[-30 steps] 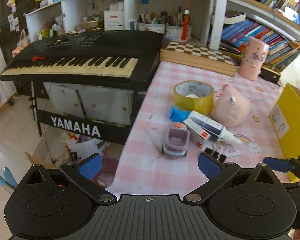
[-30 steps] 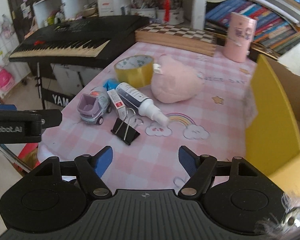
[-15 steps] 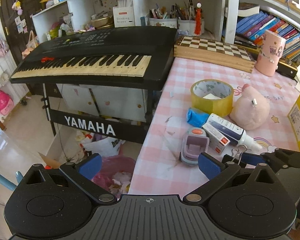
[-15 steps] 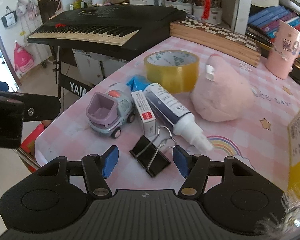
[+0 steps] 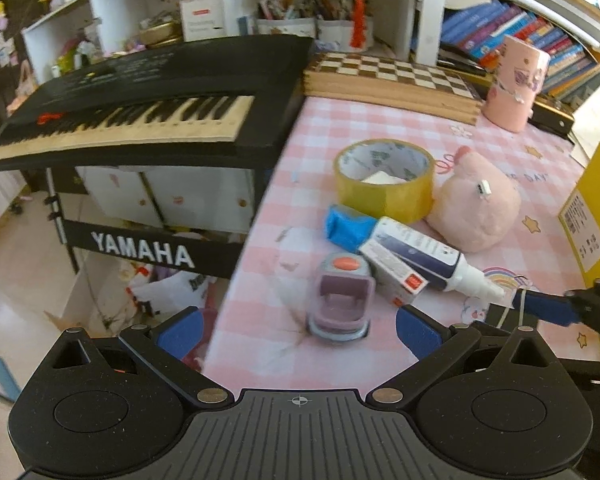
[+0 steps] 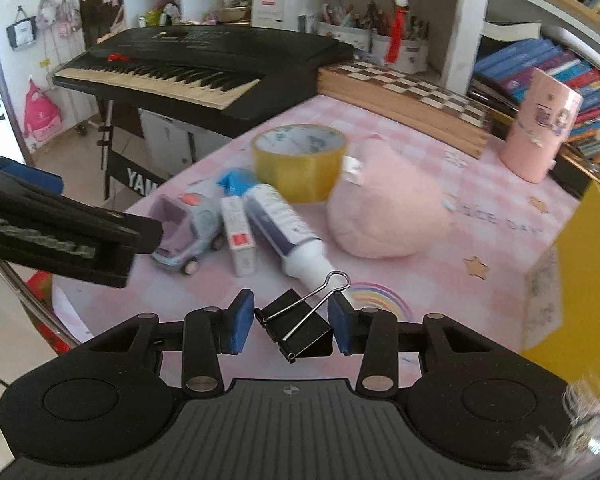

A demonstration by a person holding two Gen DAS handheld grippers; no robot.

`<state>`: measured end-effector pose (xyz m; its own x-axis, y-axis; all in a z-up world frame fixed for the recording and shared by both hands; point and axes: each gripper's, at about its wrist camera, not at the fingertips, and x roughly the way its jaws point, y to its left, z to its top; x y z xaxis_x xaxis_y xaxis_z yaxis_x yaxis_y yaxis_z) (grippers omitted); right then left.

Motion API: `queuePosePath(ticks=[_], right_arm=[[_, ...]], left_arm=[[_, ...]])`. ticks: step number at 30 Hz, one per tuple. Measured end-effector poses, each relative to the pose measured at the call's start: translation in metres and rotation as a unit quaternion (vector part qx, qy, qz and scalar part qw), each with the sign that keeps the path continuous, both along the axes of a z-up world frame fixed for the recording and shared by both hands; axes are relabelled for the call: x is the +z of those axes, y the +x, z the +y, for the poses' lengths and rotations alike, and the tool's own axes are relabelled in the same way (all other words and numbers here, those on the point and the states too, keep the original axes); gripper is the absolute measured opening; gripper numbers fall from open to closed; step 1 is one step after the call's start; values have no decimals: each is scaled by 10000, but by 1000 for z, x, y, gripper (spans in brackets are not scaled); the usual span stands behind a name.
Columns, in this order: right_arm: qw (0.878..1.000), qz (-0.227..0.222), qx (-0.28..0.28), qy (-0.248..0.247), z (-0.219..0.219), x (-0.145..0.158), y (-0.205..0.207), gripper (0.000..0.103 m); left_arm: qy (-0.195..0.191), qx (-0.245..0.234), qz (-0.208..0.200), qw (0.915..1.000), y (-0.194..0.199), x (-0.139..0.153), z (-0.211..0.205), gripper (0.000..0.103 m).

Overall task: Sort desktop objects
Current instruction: 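Grasp the black binder clip with the right tool while the left grasps the lavender toy car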

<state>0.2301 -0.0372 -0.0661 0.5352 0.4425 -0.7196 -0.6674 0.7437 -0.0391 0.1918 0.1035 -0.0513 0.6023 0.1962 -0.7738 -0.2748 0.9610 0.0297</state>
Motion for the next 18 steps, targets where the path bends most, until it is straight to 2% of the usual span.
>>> queuePosePath(ticks=[3,5,9,13,15,18], right_arm=[[9998,4,-159,-80,-9,0,2,38],[9996,-32,-248,-125,-14,1,4,38],[9988,91,-428,-237,-24,-5,7,38],[9980,223,-520,-294,-30,-12,8,38],[9979,235,-533,-301,-31,-14,8,38],[9978,228,-561,-278,-32,-14,8,38]], left_arm=[[74,-189,23,9998,10,-9,-7,102],[170,-265,36,9995,15,-14,-10,97],[228,-339,95,9991,26,-24,-13,78],[236,-472,194,9984,32,-33,-13,49],[197,-531,137,9983,30,-33,-13,40],[215,-476,17,9986,26,-26,-13,39]])
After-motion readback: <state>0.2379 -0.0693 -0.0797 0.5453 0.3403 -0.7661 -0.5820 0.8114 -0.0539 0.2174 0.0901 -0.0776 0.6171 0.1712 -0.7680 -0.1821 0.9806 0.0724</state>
